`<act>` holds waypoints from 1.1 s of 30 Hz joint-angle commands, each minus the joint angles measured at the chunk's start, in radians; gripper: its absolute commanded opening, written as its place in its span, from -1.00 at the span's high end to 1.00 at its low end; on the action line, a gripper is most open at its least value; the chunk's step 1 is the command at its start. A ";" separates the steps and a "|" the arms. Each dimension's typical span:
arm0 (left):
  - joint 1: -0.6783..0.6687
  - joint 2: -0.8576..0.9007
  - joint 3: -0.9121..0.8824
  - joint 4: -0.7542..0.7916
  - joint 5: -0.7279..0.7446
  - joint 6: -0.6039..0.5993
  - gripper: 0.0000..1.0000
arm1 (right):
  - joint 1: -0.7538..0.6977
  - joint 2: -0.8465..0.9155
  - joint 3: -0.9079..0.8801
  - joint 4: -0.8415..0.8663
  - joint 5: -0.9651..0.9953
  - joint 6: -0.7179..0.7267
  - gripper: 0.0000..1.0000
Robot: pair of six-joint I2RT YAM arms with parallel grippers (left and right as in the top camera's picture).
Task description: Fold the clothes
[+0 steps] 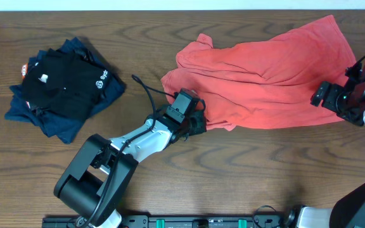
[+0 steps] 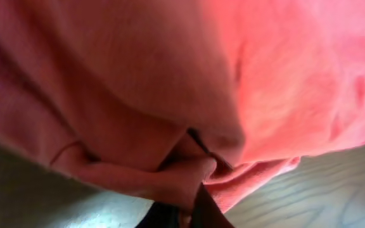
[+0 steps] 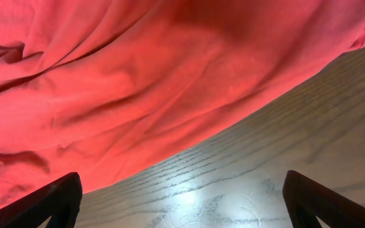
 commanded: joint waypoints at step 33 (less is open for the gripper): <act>0.251 -0.375 -0.045 -0.779 -0.081 0.243 -0.57 | -0.003 -0.014 -0.178 -0.113 0.172 0.199 -0.99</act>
